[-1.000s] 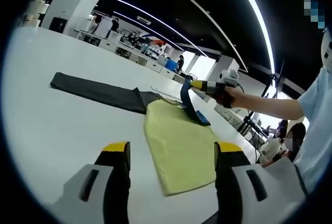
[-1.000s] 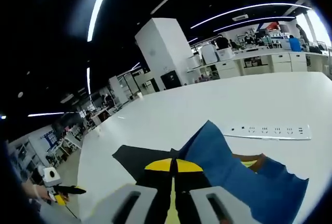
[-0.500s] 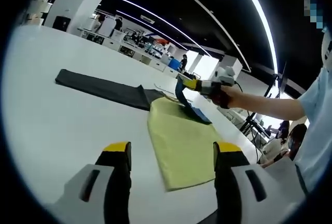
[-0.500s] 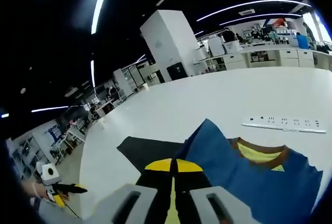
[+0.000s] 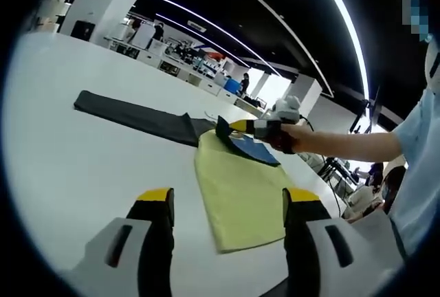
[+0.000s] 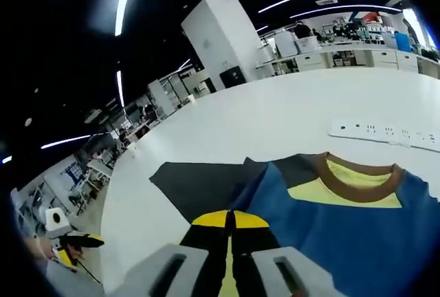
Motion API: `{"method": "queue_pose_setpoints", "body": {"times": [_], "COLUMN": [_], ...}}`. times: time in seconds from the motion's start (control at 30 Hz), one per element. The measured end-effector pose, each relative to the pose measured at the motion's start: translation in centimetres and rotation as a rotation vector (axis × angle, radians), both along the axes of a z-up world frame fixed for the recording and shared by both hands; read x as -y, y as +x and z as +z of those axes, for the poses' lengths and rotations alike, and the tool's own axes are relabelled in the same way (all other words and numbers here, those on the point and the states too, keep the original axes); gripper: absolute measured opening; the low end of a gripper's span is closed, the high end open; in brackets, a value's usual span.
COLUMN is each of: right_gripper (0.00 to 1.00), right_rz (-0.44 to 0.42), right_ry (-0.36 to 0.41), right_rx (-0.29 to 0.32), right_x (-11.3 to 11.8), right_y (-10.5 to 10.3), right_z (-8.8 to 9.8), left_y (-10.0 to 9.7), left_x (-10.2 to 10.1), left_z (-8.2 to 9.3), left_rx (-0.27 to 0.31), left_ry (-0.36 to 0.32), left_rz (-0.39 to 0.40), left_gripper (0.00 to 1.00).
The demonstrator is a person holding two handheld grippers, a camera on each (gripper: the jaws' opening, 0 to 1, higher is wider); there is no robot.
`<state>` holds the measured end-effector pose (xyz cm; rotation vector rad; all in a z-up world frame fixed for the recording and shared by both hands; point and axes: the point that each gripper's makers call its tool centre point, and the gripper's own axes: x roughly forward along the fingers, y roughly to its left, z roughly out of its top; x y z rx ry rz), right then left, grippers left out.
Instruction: Fold the garment on the visible template until the final outline fits inside the template.
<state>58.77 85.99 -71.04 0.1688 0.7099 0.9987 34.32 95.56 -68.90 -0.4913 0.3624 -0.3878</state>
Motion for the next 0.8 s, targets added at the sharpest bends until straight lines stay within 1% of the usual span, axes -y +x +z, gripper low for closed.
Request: {"method": "queue_pose_setpoints", "body": {"times": [0.1, 0.23, 0.3, 0.47, 0.6, 0.7, 0.73, 0.8], "right_gripper": [0.0, 0.01, 0.09, 0.28, 0.41, 0.52, 0.57, 0.62], "right_rz": [0.011, 0.026, 0.04, 0.021, 0.003, 0.003, 0.0, -0.004], "right_ry": [0.002, -0.03, -0.045, -0.034, -0.033, -0.04, -0.042, -0.043], "right_rx": [0.006, 0.046, 0.073, 0.079, 0.085, 0.108, 0.114, 0.125], "right_x": [-0.2, 0.2, 0.6, 2.0, 3.1, 3.7, 4.1, 4.6], "right_y": [-0.1, -0.4, -0.6, -0.8, -0.8, -1.0, -0.7, -0.7], "right_z": [0.1, 0.0, 0.1, 0.3, 0.5, 0.8, 0.8, 1.1], "left_y": [0.0, 0.2, 0.4, 0.9, 1.2, 1.5, 1.7, 2.1], "left_x": [-0.2, -0.1, -0.1, 0.2, 0.3, 0.3, 0.3, 0.4], "left_z": [-0.1, -0.2, 0.0, 0.5, 0.8, 1.1, 1.2, 1.4], "left_rx": [0.001, 0.0, 0.006, 0.022, 0.035, 0.042, 0.048, 0.053], "left_ry": [-0.003, 0.0, -0.002, -0.006, -0.009, -0.01, -0.011, -0.012], "left_rz": [0.005, -0.001, -0.004, -0.014, -0.023, -0.028, -0.03, -0.039], "left_gripper": [0.61, 0.61, 0.62, 0.62, 0.63, 0.64, 0.64, 0.64]}}
